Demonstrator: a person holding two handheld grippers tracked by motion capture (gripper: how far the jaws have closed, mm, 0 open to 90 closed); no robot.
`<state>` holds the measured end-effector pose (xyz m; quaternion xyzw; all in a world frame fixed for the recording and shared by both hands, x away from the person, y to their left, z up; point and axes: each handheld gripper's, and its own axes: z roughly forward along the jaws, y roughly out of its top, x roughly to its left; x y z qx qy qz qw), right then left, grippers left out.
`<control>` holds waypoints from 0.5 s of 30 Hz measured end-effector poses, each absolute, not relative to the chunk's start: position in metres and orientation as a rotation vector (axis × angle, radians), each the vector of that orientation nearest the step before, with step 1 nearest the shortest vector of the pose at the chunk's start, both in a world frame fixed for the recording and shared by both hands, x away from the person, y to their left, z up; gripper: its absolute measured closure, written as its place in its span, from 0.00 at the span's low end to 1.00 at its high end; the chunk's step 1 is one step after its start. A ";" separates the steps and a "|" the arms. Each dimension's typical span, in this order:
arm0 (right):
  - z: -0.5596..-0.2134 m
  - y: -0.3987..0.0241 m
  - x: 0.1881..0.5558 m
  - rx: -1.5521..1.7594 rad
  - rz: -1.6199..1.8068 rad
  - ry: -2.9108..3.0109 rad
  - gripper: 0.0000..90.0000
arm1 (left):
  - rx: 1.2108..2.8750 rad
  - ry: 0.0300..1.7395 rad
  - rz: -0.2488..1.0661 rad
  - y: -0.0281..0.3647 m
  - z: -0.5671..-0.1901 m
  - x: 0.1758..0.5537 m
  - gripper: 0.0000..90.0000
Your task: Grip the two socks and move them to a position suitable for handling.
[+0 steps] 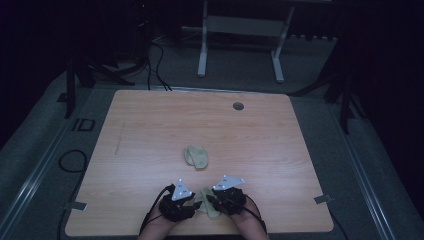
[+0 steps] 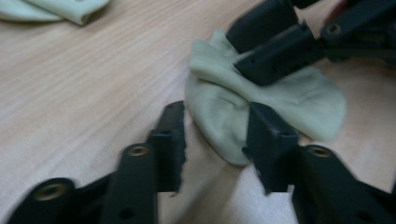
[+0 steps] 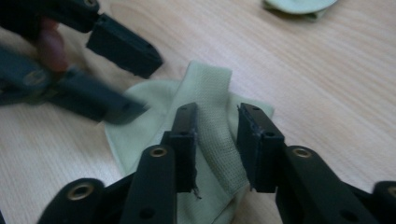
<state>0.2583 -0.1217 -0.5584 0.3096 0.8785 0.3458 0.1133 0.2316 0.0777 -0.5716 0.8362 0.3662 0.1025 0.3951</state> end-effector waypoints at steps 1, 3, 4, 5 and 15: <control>-0.560 -0.122 0.257 0.907 1.020 2.581 0.79 | 2.132 0.924 0.279 0.074 -0.571 0.233 0.75; -0.560 -0.123 0.257 0.907 1.030 2.581 0.83 | 2.141 0.921 0.299 0.070 -0.571 0.233 0.82; -0.561 -0.122 0.256 0.901 1.031 2.577 0.86 | 2.135 0.928 0.294 0.069 -0.571 0.233 0.87; -0.561 -0.122 0.255 0.890 1.029 2.576 0.90 | 2.127 0.933 0.284 0.068 -0.572 0.234 0.91; -0.526 -0.137 0.239 0.878 1.146 2.474 0.95 | 2.063 0.880 0.293 0.073 -0.553 0.227 0.97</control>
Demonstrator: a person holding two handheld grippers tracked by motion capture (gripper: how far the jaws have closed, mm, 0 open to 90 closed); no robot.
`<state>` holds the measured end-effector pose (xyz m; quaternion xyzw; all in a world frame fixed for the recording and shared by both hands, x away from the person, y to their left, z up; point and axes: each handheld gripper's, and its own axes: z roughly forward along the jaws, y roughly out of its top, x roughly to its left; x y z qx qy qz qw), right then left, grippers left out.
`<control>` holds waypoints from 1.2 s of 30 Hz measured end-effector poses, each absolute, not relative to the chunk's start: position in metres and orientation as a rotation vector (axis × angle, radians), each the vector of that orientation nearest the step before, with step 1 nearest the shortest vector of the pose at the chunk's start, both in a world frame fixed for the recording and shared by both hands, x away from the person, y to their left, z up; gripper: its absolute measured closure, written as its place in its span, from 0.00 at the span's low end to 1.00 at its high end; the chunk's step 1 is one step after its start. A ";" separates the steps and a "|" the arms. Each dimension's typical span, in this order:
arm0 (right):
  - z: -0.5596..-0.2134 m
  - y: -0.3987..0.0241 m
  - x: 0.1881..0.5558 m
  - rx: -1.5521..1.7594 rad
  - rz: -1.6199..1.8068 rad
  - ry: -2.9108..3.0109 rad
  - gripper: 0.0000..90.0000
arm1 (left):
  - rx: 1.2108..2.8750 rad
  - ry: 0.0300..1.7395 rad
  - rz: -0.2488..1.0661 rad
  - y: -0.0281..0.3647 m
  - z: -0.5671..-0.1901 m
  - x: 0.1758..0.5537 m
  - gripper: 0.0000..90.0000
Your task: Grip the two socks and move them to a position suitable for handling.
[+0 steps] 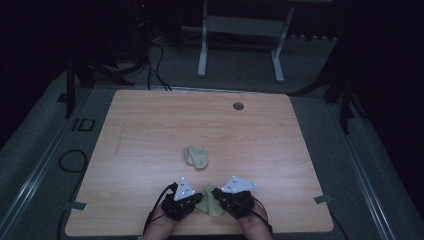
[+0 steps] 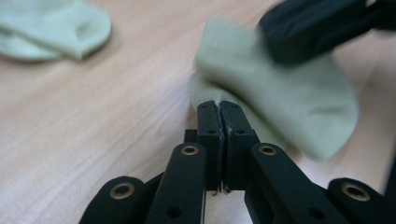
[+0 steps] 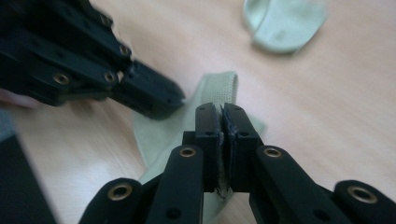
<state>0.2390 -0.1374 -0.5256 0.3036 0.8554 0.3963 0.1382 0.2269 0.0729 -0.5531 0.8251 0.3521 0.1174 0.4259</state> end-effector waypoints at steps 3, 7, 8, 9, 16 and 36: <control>-0.492 -0.159 0.229 0.889 1.233 2.402 0.95 | 2.049 0.844 0.304 0.078 -0.538 0.222 0.97; -0.467 -0.184 0.223 0.919 1.286 2.345 0.95 | 2.062 0.812 0.324 0.085 -0.523 0.217 0.97; -0.464 -0.190 0.222 0.933 1.291 2.342 0.95 | 2.064 0.810 0.329 0.087 -0.520 0.217 0.97; -0.462 -0.196 0.220 0.947 1.295 2.334 0.95 | 2.073 0.805 0.321 0.088 -0.518 0.217 0.97; -0.495 -0.223 0.224 1.075 1.206 2.372 0.95 | 2.139 0.804 0.291 0.088 -0.530 0.226 0.97; -0.531 -0.236 0.243 1.186 1.011 2.391 0.65 | 2.089 0.828 0.237 0.102 -0.548 0.224 0.58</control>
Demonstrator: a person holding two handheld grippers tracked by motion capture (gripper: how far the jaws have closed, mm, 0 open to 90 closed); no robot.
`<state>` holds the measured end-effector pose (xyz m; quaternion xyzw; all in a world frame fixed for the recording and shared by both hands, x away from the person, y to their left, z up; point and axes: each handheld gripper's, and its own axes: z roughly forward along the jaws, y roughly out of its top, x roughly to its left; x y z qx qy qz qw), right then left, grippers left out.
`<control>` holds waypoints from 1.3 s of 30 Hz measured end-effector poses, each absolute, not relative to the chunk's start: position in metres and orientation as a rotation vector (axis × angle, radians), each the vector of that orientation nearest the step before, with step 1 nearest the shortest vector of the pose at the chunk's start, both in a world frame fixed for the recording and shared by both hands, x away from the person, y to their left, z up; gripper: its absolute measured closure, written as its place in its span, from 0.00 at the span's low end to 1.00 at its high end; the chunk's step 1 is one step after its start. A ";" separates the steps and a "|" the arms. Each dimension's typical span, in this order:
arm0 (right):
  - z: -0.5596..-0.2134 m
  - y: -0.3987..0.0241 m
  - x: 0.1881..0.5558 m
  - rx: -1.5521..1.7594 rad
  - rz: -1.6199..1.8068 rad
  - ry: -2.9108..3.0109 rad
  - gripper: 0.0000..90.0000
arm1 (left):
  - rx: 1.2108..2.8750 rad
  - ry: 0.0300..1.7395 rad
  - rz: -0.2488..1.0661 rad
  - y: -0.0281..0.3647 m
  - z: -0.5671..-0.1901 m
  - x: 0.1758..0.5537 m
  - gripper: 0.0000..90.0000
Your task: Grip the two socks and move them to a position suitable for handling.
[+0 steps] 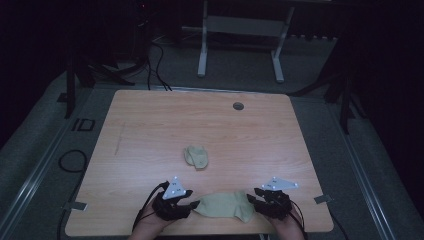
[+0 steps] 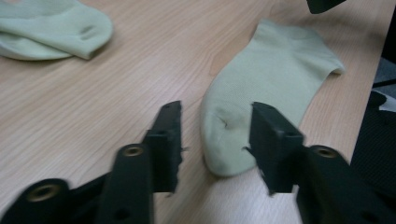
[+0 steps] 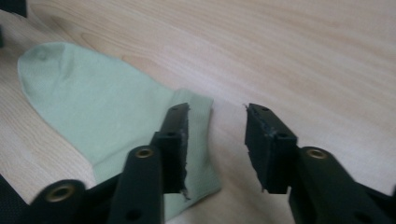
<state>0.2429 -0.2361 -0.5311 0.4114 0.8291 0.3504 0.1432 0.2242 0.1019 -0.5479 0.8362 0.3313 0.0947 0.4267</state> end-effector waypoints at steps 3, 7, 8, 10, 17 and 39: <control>-0.527 -0.234 0.247 1.170 1.024 2.386 0.64 | 2.061 0.836 0.252 0.113 -0.550 0.218 0.51; -0.521 -0.226 0.258 1.128 1.107 2.408 0.59 | 2.018 0.841 0.282 0.127 -0.552 0.207 0.48; -0.519 -0.224 0.262 1.106 1.138 2.418 0.59 | 2.004 0.847 0.263 0.131 -0.553 0.206 0.47; -0.517 -0.217 0.269 1.073 1.126 2.424 0.59 | 1.989 0.857 0.274 0.138 -0.555 0.202 0.47; -0.503 -0.177 0.295 0.991 1.132 2.439 0.54 | 1.967 0.931 0.343 0.161 -0.563 0.195 0.42; -0.528 -0.036 0.386 0.902 0.905 2.513 0.49 | 1.842 1.070 0.502 0.176 -0.563 0.193 0.03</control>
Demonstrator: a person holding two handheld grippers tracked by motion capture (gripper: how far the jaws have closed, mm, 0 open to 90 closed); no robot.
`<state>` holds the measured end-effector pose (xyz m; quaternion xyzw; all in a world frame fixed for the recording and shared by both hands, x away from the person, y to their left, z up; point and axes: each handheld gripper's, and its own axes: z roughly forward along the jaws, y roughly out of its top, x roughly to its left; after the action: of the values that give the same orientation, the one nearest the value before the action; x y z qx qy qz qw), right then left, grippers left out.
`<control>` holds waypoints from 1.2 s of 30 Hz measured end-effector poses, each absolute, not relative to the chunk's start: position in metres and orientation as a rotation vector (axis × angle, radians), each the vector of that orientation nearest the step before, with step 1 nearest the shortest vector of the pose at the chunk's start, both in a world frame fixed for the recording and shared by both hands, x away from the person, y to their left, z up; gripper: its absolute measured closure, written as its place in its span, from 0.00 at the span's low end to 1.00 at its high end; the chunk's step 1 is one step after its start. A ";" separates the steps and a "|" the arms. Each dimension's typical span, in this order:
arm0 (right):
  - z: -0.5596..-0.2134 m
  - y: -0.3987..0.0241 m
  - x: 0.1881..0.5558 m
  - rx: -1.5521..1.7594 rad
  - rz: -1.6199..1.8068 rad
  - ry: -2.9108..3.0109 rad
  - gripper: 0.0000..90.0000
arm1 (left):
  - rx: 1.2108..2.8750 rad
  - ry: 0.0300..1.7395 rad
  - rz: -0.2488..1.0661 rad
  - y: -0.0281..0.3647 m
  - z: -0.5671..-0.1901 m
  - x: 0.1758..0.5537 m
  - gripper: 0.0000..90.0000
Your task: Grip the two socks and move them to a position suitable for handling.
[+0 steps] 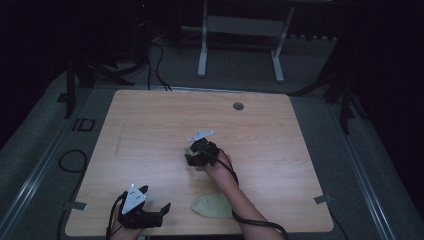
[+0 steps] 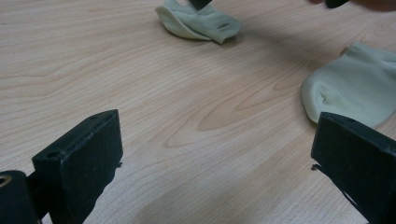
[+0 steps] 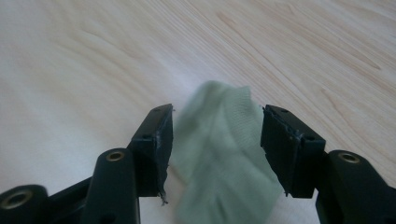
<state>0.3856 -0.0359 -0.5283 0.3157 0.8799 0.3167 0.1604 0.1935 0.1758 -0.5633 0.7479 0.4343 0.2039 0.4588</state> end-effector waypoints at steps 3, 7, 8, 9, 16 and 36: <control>-0.539 -0.026 0.394 0.923 0.832 2.515 0.48 | 1.836 1.076 0.504 0.178 -0.564 0.193 0.03; -0.552 -0.019 0.399 0.924 0.766 2.520 0.46 | 1.825 1.096 0.500 0.181 -0.565 0.192 0.03; -0.554 -0.020 0.399 0.942 0.796 2.511 0.48 | 1.826 1.097 0.500 0.181 -0.565 0.192 0.03; -0.554 -0.021 0.400 0.951 0.815 2.524 0.55 | 1.825 1.095 0.498 0.181 -0.565 0.192 0.03; -0.554 -0.023 0.394 0.914 0.824 2.521 0.87 | 1.840 1.086 0.498 0.179 -0.566 0.191 0.03; -0.495 -0.094 0.337 0.780 0.932 2.471 0.88 | 1.845 1.098 0.475 0.175 -0.569 0.193 0.03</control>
<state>0.3373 -0.0940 -0.4949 0.2778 0.8806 0.3319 0.1926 0.1931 0.1747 -0.5685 0.7476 0.4447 0.1926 0.4541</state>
